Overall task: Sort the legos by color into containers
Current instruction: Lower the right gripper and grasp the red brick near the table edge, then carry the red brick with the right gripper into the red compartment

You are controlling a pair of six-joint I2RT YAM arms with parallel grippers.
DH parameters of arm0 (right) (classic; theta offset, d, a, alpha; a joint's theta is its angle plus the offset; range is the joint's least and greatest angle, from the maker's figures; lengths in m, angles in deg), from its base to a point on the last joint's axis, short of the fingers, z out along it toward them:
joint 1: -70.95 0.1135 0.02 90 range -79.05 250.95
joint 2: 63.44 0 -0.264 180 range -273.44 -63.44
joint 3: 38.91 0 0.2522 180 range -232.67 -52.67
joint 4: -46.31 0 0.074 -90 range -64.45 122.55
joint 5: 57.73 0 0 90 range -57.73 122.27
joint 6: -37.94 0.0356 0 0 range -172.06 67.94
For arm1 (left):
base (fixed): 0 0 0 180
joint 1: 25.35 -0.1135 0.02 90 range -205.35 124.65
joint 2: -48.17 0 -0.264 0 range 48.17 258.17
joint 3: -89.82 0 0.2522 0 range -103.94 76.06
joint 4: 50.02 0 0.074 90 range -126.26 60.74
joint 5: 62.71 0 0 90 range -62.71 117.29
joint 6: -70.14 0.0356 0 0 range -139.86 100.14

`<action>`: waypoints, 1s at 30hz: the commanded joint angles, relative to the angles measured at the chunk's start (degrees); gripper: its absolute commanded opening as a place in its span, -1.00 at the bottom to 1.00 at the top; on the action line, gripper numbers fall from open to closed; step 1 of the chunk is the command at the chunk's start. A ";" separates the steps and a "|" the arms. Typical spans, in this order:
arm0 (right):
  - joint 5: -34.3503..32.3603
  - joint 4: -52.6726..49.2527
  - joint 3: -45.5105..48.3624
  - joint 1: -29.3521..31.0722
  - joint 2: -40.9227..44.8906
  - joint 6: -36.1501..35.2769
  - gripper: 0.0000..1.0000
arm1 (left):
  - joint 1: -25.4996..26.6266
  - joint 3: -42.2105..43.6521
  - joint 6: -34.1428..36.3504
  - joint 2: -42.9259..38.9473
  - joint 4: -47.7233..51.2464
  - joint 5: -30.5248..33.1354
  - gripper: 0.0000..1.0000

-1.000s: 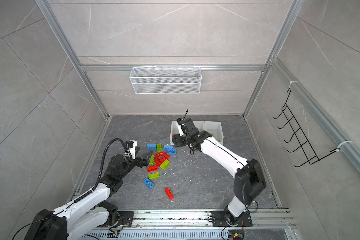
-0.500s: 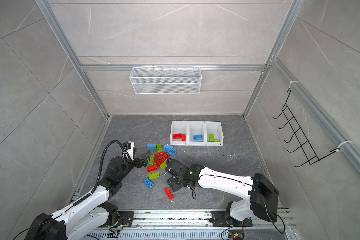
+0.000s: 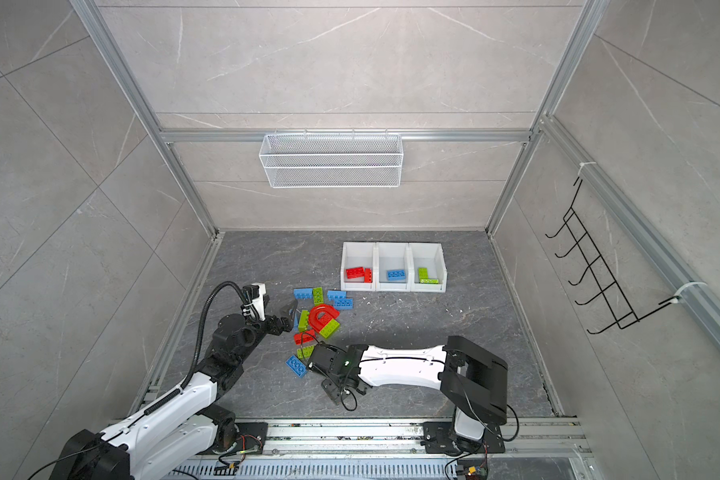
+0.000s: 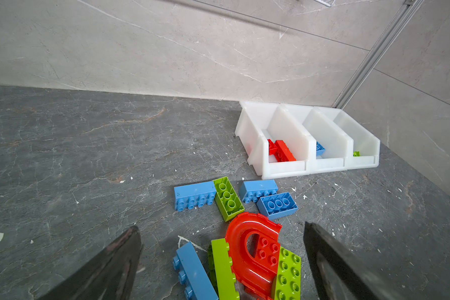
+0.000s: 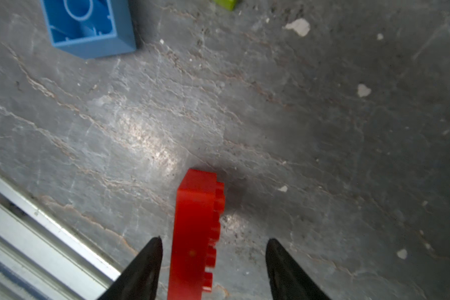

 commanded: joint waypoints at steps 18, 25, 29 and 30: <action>-0.58 4.98 4.07 -3.26 3.03 -1.24 -0.51 | -0.09 0.87 2.27 0.01 -0.25 2.74 0.99; 6.08 4.41 0.31 -13.68 4.31 -7.21 -0.65 | -0.06 0.96 2.80 -0.46 -0.03 1.82 0.99; 9.50 4.00 -3.50 -19.71 4.30 -9.92 -0.67 | -0.06 0.44 2.89 0.57 -0.06 0.50 0.99; 10.39 4.07 -4.21 -21.08 4.30 -10.21 -0.67 | -0.09 0.35 2.89 0.75 -0.06 0.27 0.99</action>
